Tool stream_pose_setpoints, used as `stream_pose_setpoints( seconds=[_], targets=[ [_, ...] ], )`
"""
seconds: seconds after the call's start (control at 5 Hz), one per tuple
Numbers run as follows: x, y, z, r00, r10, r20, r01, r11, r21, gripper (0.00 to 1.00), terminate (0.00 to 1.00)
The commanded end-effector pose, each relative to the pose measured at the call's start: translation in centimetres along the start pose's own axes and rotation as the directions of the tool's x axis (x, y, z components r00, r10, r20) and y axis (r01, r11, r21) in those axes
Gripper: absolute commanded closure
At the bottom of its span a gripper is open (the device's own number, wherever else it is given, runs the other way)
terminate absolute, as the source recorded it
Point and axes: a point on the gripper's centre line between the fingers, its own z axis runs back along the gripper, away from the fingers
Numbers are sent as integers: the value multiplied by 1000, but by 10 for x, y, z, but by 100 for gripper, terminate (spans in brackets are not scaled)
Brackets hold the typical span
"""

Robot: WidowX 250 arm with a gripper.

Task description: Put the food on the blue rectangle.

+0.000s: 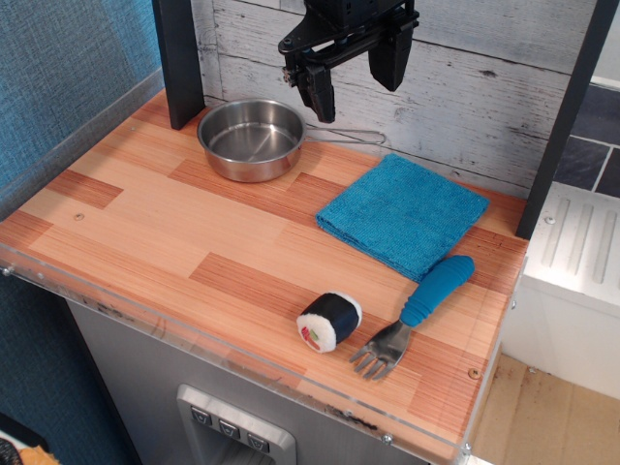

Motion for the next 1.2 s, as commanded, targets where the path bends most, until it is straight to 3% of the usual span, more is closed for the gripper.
stream_pose_setpoints(
  seconds=[0.0, 0.2, 0.6, 1.0],
  targets=[
    [0, 0, 0, 1000, 0, 0, 0, 1000, 0, 0, 0],
    [-24, 9, -13, 990, 127, -63, -128, 992, -20, 0, 0],
    [-67, 24, -12, 956, 278, -90, -279, 960, -1, 0, 0],
    [-102, 46, -21, 966, 235, -106, -230, 971, 63, 0, 0]
  ],
)
